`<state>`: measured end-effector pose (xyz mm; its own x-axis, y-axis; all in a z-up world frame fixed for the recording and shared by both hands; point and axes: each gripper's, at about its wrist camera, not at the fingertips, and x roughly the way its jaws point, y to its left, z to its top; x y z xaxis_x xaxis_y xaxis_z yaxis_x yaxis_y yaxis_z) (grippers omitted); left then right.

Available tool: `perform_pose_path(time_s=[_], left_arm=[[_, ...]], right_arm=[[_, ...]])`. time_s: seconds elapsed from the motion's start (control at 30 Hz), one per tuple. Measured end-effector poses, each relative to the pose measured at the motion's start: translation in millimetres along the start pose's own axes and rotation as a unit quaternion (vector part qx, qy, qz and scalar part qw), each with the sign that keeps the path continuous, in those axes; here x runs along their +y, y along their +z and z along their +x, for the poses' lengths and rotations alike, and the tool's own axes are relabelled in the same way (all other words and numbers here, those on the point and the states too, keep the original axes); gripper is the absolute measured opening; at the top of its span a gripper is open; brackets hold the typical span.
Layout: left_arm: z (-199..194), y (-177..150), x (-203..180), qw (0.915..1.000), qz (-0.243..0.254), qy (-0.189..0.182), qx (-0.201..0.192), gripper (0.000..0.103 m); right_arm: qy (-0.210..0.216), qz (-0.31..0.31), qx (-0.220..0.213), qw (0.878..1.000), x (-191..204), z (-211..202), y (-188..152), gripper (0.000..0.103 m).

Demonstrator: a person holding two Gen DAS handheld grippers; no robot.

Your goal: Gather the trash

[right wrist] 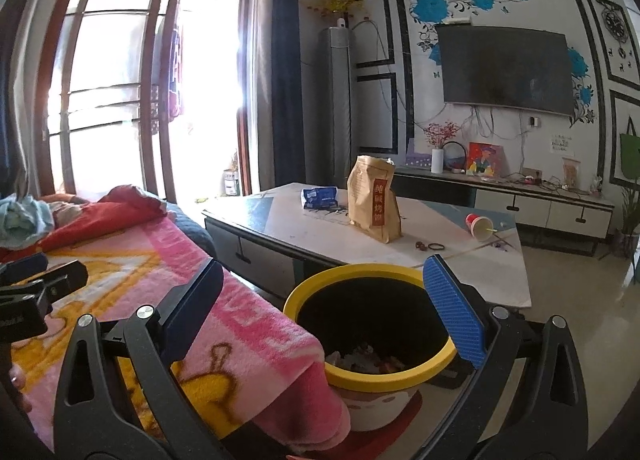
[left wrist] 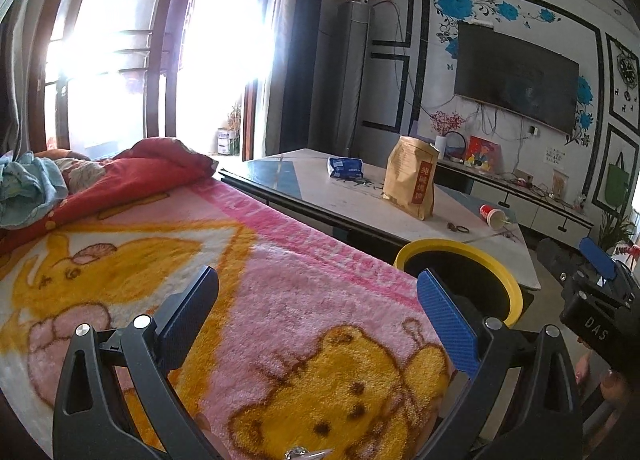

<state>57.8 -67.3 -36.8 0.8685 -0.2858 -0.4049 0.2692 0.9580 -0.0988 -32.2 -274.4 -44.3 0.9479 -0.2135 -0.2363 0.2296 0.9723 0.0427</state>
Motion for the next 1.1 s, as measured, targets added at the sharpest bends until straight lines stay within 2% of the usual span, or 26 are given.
perform_pose_path(time_s=[1.1], left_arm=[[1.5, 1.9, 2.5, 1.0, -0.005, 0.003, -0.001, 0.097]], right_arm=[[0.001, 0.001, 0.007, 1.0, -0.1, 1.5, -0.4, 0.092]])
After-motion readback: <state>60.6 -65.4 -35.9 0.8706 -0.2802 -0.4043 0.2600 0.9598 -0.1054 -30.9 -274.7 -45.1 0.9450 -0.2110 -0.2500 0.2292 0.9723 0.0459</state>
